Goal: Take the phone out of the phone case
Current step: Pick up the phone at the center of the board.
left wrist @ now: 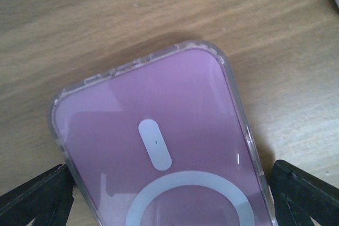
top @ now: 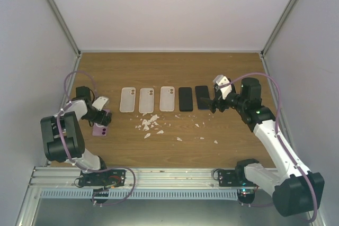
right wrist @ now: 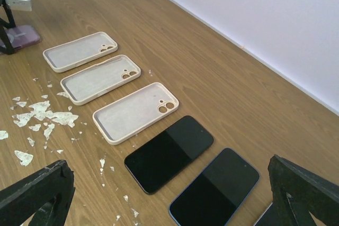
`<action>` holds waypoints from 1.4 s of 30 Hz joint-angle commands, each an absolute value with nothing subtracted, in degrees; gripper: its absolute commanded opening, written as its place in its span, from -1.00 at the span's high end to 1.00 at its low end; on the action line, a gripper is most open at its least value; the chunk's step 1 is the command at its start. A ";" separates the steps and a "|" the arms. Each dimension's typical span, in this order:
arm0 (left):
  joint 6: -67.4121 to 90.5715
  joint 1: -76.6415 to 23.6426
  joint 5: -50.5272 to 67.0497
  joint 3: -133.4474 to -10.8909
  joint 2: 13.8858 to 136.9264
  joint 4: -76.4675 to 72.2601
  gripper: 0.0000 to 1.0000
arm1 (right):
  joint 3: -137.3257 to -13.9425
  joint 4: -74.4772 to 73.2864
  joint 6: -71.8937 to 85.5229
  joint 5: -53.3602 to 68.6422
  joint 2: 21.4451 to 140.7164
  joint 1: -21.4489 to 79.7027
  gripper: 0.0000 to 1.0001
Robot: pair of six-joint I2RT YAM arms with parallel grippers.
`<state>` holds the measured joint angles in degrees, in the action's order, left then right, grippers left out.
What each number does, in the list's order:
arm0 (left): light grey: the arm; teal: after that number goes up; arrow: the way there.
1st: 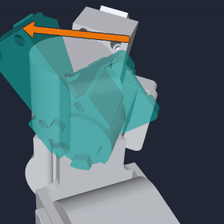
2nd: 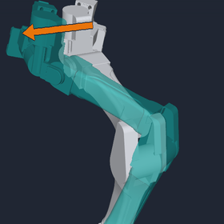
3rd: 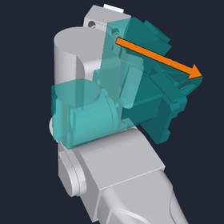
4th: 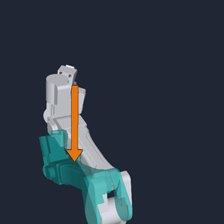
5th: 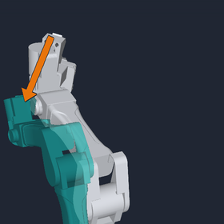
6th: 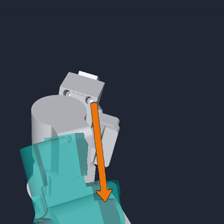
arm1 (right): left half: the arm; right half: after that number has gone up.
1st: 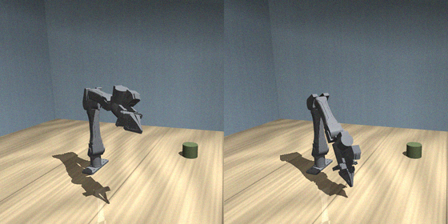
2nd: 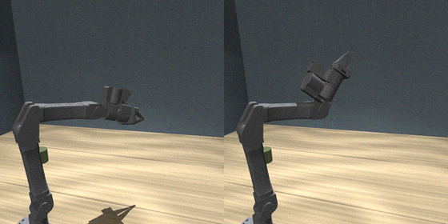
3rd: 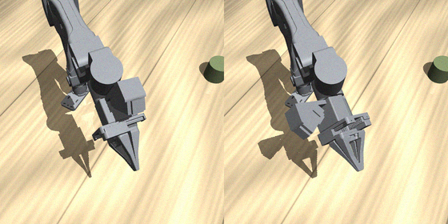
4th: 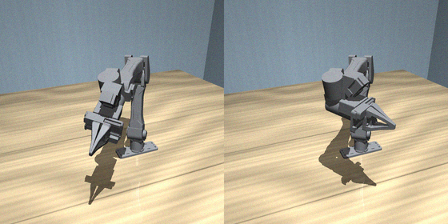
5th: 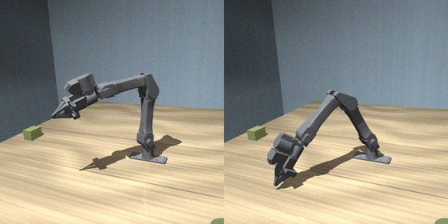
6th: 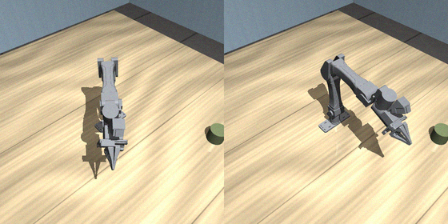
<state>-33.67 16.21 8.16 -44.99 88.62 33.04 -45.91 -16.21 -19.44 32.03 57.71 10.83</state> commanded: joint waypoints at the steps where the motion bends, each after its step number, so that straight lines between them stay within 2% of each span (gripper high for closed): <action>1: -33.05 17.67 2.70 -42.57 94.67 28.72 -0.98 | -45.26 -15.00 -19.16 33.04 56.52 10.35 -0.99; 11: -33.26 17.67 6.78 -42.22 95.00 28.99 -0.98 | -45.59 -15.01 -19.02 33.26 56.90 10.28 -0.99; 16: -32.60 17.67 7.02 -41.32 94.91 28.46 -0.69 | -44.82 -14.80 -18.99 33.11 56.21 10.26 -0.99; 22: -32.45 17.62 7.73 -42.66 93.03 29.86 -0.60 | -44.39 -14.77 -19.07 33.13 55.72 10.12 -0.99; 30: -41.63 16.52 15.99 -43.47 85.06 36.70 -0.42 | -44.45 -14.64 -18.90 33.54 55.70 10.16 -0.99; 34: -46.04 12.39 18.57 -41.22 80.90 39.95 -0.39 | -44.50 -14.50 -18.81 33.79 55.89 10.09 -0.99; 42: -45.86 -5.12 19.06 -36.48 74.23 40.27 -0.34 | -44.47 -14.69 -18.81 33.85 55.81 10.02 -0.99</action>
<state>-45.19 1.67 16.27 -37.45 77.49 39.48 -44.88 -15.75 -19.44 32.95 56.86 10.57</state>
